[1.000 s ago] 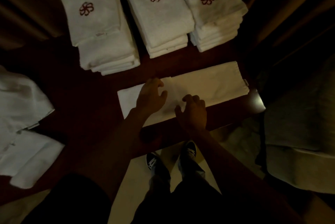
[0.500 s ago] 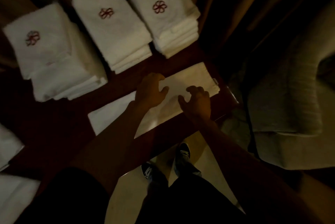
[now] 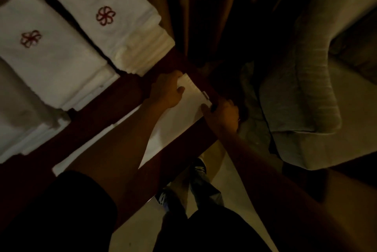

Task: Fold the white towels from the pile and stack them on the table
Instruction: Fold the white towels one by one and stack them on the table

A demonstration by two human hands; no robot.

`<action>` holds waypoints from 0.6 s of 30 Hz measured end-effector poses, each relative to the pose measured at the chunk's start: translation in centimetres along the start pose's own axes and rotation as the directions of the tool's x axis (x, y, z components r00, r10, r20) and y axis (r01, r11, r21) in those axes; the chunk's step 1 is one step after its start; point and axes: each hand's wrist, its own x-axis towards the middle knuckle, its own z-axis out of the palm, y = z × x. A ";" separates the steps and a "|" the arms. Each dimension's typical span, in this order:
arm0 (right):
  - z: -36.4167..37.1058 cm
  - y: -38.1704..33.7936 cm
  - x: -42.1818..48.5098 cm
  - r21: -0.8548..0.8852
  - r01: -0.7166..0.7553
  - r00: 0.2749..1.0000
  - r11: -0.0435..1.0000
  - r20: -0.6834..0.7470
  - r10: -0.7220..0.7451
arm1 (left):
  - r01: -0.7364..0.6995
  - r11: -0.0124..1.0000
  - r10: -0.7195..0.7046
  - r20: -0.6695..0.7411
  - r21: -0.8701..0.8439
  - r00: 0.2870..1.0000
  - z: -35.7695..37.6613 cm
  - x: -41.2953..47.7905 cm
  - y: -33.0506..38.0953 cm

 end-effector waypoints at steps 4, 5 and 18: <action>-0.5 -0.6 0.8 -0.039 -0.031 0.998 0.999 0.061 0.033 | 0.016 1.000 -0.016 -0.026 -0.018 1.000 0.0 0.9 0.1; -0.5 -0.7 0.8 -0.054 -0.040 0.996 0.998 0.074 0.044 | 0.022 0.999 -0.022 -0.018 -0.031 1.000 -0.1 0.8 0.1; -0.5 -4.7 -6.5 0.208 0.285 0.959 0.936 -0.072 -0.276 | -0.053 0.978 0.011 -0.203 -0.203 0.979 -6.9 -6.4 -2.2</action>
